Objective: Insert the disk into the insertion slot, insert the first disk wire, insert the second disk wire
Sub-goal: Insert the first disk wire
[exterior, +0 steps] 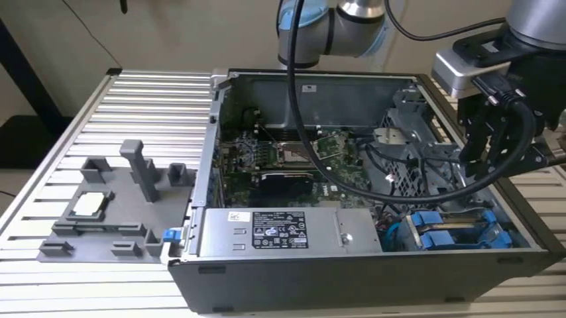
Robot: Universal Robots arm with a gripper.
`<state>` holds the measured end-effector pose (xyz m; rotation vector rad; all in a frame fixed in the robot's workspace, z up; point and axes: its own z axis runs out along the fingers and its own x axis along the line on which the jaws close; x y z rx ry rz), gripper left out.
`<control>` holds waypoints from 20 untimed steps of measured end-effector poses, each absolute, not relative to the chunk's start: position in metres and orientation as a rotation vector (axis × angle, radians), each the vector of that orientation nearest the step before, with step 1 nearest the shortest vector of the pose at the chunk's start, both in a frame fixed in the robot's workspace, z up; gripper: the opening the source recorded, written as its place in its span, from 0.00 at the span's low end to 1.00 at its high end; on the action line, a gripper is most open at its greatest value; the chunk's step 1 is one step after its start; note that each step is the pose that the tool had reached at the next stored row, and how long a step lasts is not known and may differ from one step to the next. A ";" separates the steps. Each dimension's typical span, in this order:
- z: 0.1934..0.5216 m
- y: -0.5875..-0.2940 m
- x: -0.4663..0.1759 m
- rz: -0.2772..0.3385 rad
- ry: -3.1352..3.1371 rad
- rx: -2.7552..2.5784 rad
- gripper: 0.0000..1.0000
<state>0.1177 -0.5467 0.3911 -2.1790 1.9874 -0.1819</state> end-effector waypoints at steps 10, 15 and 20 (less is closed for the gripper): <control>0.391 -0.547 0.118 -0.182 1.987 -2.179 0.19; 0.390 -0.547 0.119 -0.198 1.993 -2.189 0.19; 0.389 -0.547 0.129 -0.200 2.015 -2.219 0.19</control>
